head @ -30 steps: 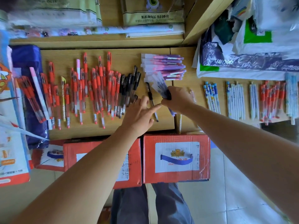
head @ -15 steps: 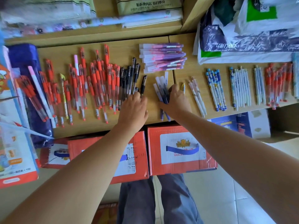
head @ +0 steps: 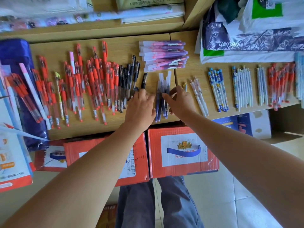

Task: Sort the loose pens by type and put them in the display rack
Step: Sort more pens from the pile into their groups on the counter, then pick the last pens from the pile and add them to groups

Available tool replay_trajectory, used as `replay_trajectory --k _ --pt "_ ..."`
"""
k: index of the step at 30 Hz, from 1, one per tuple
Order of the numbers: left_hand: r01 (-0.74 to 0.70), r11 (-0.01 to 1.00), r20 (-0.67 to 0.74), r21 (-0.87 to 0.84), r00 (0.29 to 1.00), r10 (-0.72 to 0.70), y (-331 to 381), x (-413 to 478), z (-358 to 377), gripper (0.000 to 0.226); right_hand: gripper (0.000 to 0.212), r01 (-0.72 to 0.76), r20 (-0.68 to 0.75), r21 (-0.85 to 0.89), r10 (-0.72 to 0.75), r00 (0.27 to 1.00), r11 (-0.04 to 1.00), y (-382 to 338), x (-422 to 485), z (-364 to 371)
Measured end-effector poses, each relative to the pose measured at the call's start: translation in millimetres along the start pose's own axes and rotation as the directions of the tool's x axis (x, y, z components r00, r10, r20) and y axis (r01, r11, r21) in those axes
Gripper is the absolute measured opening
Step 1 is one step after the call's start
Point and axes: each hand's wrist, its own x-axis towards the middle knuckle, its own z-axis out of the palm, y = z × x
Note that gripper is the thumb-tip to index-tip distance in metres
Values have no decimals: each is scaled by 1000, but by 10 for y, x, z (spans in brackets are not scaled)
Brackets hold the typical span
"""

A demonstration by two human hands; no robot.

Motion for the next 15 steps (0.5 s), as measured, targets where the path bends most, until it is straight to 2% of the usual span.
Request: replay_trajectory --k 2,6,15 --pt "0 999 -15 33 1000 0 -23 -32 7 54 26 2 -25 -2 -2 1000 1000 29 5 -9" --pt "3 998 -8 62 1000 -3 -31 -85 40 60 20 -12 29 -55 13 999 998 64 32 -14" --pt "46 998 -17 -33 999 -46 -24 -188 -11 52 24 24 36 -107 -20 999 994 -3 78 -115"
